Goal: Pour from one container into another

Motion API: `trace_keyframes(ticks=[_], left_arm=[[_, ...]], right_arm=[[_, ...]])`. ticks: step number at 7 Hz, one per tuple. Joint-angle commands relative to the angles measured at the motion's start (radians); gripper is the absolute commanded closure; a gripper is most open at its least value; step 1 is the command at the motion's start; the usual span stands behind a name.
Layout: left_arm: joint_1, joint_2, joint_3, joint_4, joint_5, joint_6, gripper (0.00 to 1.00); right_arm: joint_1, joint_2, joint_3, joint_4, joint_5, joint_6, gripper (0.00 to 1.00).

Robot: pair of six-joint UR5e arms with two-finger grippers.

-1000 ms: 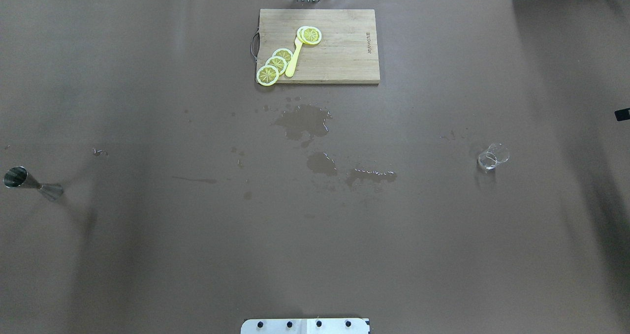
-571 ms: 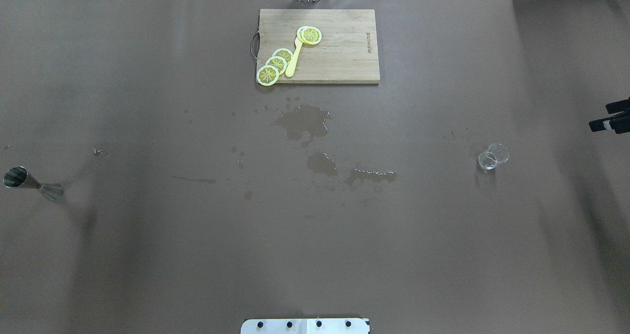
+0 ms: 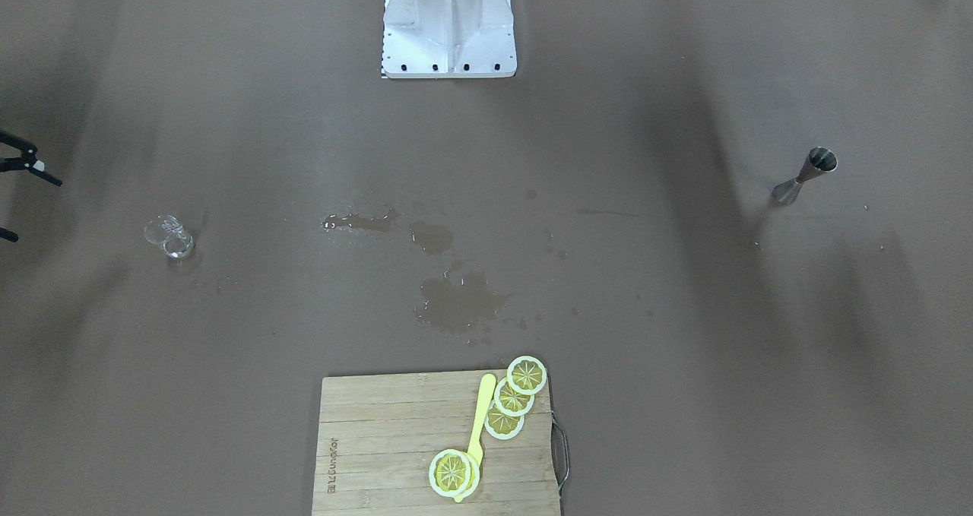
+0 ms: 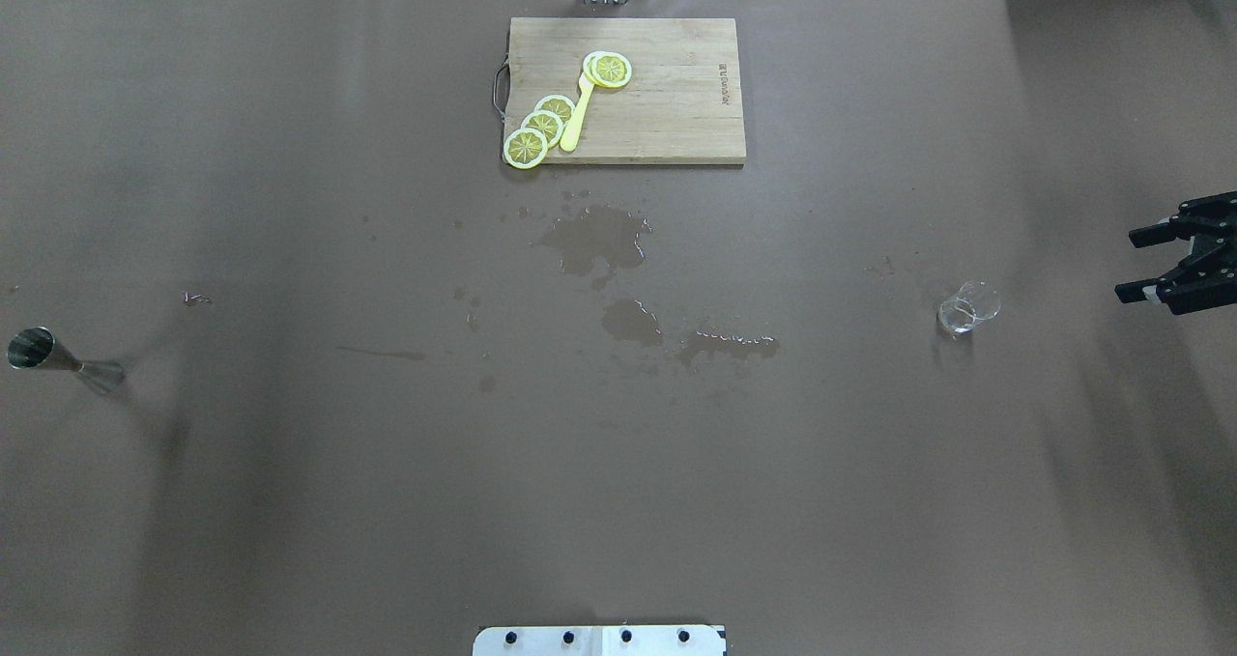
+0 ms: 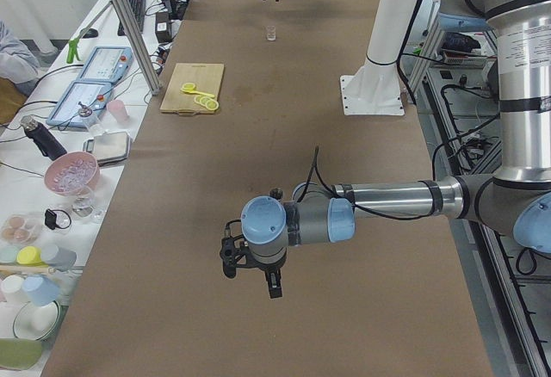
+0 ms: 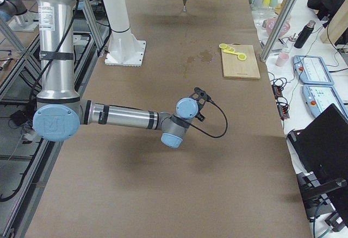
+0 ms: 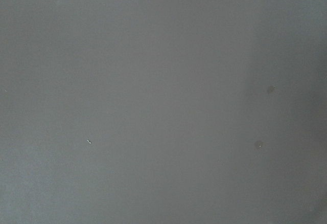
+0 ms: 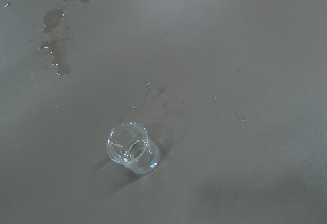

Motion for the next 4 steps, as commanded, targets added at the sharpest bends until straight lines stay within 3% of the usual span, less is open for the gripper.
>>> trace_keyframes(ticks=[1,4], left_arm=[[-0.001,0.001,0.000,0.000,0.000,0.000,0.01],[-0.011,-0.004,0.000,-0.002,0.052,0.000,0.01]], right_arm=[[-0.017,0.038,-0.083,0.087,-0.022,-0.306,0.00],[-0.023,0.116,-0.140,0.079,-0.027,-0.330,0.00]])
